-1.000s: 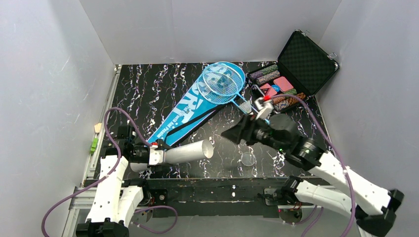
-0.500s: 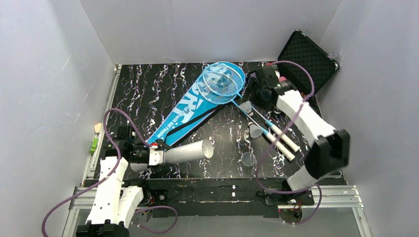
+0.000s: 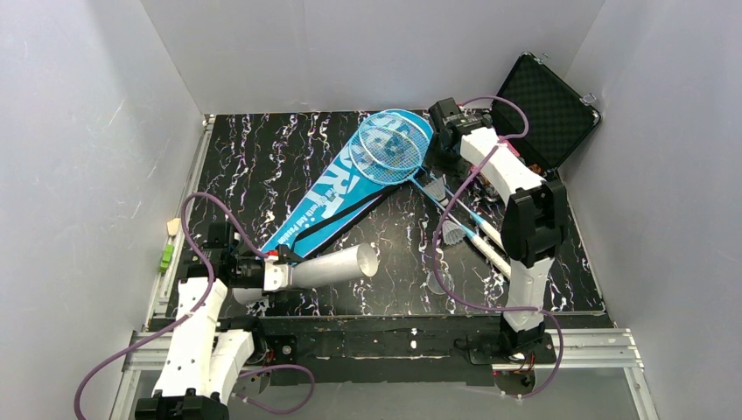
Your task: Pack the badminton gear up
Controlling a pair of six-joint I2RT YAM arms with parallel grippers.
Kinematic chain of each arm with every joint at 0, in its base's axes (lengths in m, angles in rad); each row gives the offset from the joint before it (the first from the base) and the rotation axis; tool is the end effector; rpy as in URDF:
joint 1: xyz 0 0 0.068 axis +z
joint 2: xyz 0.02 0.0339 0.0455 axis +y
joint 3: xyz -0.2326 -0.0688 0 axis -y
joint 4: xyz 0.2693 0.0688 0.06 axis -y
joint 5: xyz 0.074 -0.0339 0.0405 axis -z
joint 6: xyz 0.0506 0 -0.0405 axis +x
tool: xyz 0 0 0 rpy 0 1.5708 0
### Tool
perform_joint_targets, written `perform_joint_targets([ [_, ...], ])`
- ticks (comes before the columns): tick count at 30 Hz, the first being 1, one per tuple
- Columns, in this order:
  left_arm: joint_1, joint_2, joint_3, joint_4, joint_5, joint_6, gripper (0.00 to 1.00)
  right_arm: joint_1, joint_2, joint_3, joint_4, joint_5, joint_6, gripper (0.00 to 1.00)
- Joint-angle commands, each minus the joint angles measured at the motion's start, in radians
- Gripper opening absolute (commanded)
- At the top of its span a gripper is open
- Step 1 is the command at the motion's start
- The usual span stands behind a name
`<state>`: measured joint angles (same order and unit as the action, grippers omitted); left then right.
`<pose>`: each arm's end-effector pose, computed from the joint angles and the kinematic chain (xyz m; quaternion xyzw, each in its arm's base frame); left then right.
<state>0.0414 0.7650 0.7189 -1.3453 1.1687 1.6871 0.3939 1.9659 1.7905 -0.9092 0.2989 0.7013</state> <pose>0.1425 -0.0407 0.2298 0.6426 0.5288 -0.2999 0.4664 0.4142 0.1560 0.2321 0.1824 0.9430 0.0005 0.2785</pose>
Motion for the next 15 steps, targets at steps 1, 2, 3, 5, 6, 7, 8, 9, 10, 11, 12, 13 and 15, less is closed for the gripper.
perform_joint_targets([
  [1, 0.000, 0.000, -0.006, 0.022, 0.052, 0.003, 0.05, -0.003, 0.050, 0.040, -0.020, 0.036, 0.008, 0.72],
  [2, 0.001, 0.000, -0.010, 0.017, 0.049, 0.011, 0.05, -0.003, 0.060, 0.040, -0.021, 0.038, 0.008, 0.72],
  [3, 0.000, -0.001, -0.016, 0.015, 0.047, 0.016, 0.05, -0.004, 0.070, 0.040, -0.020, 0.039, 0.008, 0.71],
  [5, 0.000, -0.009, -0.021, 0.015, 0.046, 0.015, 0.05, -0.006, 0.084, 0.034, -0.009, 0.037, 0.006, 0.71],
  [6, 0.000, -0.013, -0.023, 0.015, 0.045, 0.016, 0.05, -0.006, 0.087, 0.031, -0.006, 0.035, 0.008, 0.71],
  [7, -0.001, -0.016, -0.026, 0.016, 0.045, 0.015, 0.05, -0.007, 0.089, 0.027, 0.000, 0.033, 0.009, 0.71],
  [8, 0.000, -0.019, -0.028, 0.016, 0.045, 0.015, 0.05, -0.008, 0.091, 0.020, 0.008, 0.033, 0.012, 0.71],
  [9, 0.001, -0.021, -0.030, 0.017, 0.044, 0.015, 0.05, -0.009, 0.091, 0.014, 0.013, 0.034, 0.012, 0.71],
  [10, 0.000, -0.021, -0.032, 0.019, 0.043, 0.015, 0.05, -0.010, 0.090, 0.009, 0.019, 0.039, 0.014, 0.70],
  [11, 0.000, -0.021, -0.036, 0.020, 0.042, 0.016, 0.05, -0.009, 0.088, 0.000, 0.027, 0.042, 0.016, 0.70],
  [12, 0.000, -0.020, -0.038, 0.021, 0.042, 0.015, 0.05, -0.010, 0.085, -0.011, 0.036, 0.045, 0.020, 0.70],
  [13, 0.000, -0.019, -0.042, 0.019, 0.042, 0.019, 0.05, -0.011, 0.084, -0.022, 0.046, 0.043, 0.021, 0.70],
  [15, 0.000, -0.021, -0.048, 0.018, 0.042, 0.025, 0.05, -0.014, 0.085, -0.036, 0.056, 0.040, 0.029, 0.69],
])
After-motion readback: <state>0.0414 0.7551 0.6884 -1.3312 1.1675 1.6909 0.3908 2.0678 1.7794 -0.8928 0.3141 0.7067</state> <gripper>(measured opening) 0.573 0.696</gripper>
